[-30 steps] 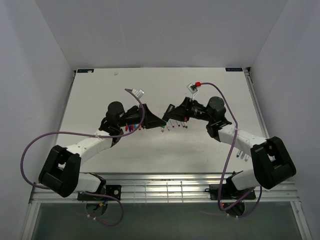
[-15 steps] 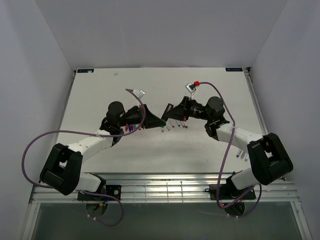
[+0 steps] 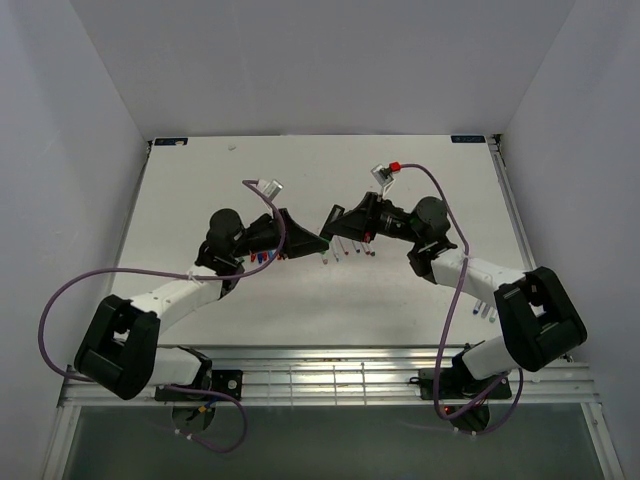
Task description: Open the pen caps
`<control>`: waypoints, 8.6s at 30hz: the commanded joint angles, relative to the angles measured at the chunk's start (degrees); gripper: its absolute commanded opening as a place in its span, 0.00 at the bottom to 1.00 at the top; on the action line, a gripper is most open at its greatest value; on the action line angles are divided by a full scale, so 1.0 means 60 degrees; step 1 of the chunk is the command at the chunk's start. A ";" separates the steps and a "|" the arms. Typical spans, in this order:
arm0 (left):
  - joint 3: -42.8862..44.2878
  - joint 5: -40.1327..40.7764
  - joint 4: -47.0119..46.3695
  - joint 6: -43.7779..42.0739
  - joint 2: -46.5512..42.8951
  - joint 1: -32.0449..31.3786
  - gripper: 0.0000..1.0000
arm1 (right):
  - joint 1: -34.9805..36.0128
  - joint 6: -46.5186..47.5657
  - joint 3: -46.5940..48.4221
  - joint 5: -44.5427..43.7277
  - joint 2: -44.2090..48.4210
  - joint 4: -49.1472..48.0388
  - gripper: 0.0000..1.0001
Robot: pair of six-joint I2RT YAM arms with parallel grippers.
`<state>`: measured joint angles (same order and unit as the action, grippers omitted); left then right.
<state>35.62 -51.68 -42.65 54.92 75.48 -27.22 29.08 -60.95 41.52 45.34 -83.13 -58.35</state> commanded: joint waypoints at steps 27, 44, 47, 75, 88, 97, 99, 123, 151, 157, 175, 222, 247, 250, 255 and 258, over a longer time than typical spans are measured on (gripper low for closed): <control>-0.1321 -0.1538 0.0620 -0.0232 -0.1213 0.0025 0.00 | -0.1170 0.4279 0.1327 -0.3949 0.2032 0.2748 0.08; -0.1512 -0.1728 -0.0522 0.0412 -0.1008 0.0026 0.00 | -0.1346 -0.0313 -0.0517 -0.4231 0.2152 -0.1947 0.08; -0.1687 -0.1801 -0.0947 0.0749 -0.1096 0.0025 0.00 | -0.1360 -0.0389 -0.0431 -0.4334 0.2151 -0.2125 0.08; 0.0640 0.7215 0.8512 -0.2941 -0.2985 0.0508 0.00 | -0.1945 0.5497 0.4003 -0.3315 0.1658 1.1313 0.08; -0.0164 1.3242 1.0259 -0.2282 -0.2884 0.1197 0.00 | -0.2811 0.9644 0.7845 -0.5767 -0.2563 1.7616 0.08; -0.0545 1.2232 0.9379 -0.2517 -0.1069 0.2148 0.00 | -0.2591 0.9705 0.8081 -0.5097 -0.4205 1.7299 0.08; -0.0691 1.1955 0.8986 -0.2648 -0.0950 0.2484 0.00 | -0.2576 0.9645 0.8095 -0.4849 -0.4366 1.7079 0.08; -0.0238 0.9580 0.6434 -0.2795 0.2536 0.3263 0.16 | -0.2210 0.9294 0.6748 -0.4055 -0.5554 1.4881 0.35; -0.0546 1.0180 0.7767 -0.2225 0.0444 0.3263 0.98 | -0.2547 0.7654 0.5752 -0.7321 -0.1395 1.5128 0.69; -0.0282 1.0767 0.8719 -0.1566 -0.0714 0.3248 0.98 | -0.2737 0.6688 0.4684 -0.9225 -0.0459 1.5715 0.68; 0.0480 0.9522 0.9687 -0.1198 -0.1887 0.2589 0.98 | -0.5476 0.5485 0.1679 -1.1087 0.1404 1.5233 0.62; 0.0143 0.6533 0.8178 -0.1316 -0.1975 0.2061 0.98 | -0.7264 0.6526 -0.1294 -0.9768 0.2723 1.3035 0.49; 0.0128 0.6592 0.8252 -0.1521 -0.2004 0.2062 0.98 | -0.7440 0.6159 -0.1690 -0.9667 0.1830 1.2669 0.44; 0.0172 0.6577 0.8310 -0.1550 -0.2048 0.2062 0.98 | -0.7440 0.6115 -0.1807 -0.9448 0.1566 1.2435 0.38; 0.0304 0.6723 0.8544 -0.1682 -0.2151 0.2062 0.98 | -0.7425 0.6042 -0.1983 -0.8598 0.1024 1.1820 0.10; 0.0377 0.6768 0.8647 -0.1872 -0.2268 0.2062 0.98 | -0.7192 0.6100 -0.1867 -0.8436 0.0745 1.1470 0.08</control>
<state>36.12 -11.57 8.05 45.43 64.16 -14.74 -15.31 -23.83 32.14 -9.91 -74.96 11.05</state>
